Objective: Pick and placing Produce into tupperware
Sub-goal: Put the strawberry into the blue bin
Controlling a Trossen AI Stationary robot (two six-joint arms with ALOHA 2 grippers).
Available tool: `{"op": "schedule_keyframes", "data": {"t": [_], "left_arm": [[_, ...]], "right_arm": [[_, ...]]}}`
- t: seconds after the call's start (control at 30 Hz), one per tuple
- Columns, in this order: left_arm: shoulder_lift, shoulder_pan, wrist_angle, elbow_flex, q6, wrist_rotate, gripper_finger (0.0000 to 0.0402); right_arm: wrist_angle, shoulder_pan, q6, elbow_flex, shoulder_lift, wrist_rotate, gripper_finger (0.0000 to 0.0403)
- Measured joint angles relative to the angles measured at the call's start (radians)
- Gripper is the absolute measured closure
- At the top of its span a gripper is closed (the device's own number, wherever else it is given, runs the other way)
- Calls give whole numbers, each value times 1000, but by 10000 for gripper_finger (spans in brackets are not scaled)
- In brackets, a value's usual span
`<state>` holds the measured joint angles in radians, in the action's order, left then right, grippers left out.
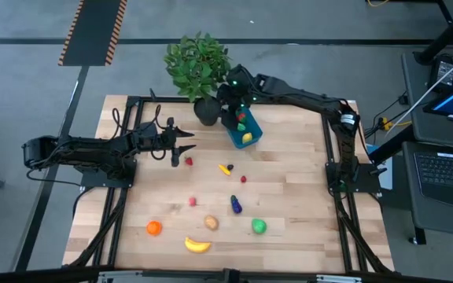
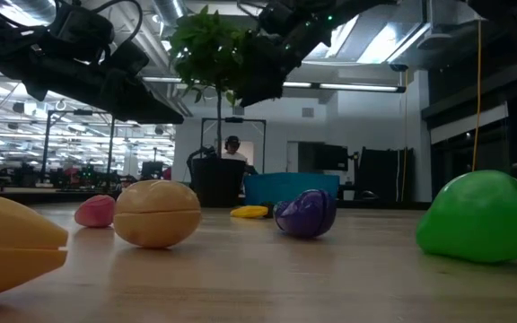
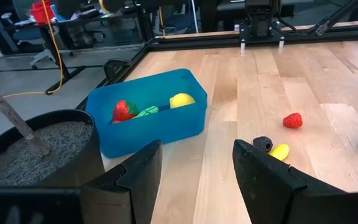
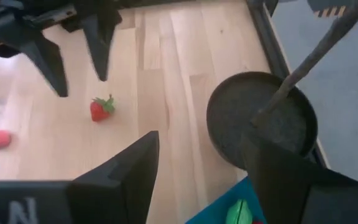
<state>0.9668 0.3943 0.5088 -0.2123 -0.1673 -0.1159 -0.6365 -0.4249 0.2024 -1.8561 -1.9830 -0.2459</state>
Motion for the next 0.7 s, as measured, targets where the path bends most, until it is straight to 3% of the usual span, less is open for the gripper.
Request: {"op": "schedule_keyframes", "data": {"t": [0.2,0.27,0.4,0.7], "left_arm": [[0,0,-2,0,0,0,211],[0,0,-1,0,0,-1,211],[0,0,-2,0,0,0,211],[0,-2,-2,0,0,0,211]], "right_arm": [[37,18,-2,6,37,-30,173],[154,37,14,61,65,-53,173],[495,53,-41,304,144,-45,173],[980,5,-154,948,462,-34,173]]}}
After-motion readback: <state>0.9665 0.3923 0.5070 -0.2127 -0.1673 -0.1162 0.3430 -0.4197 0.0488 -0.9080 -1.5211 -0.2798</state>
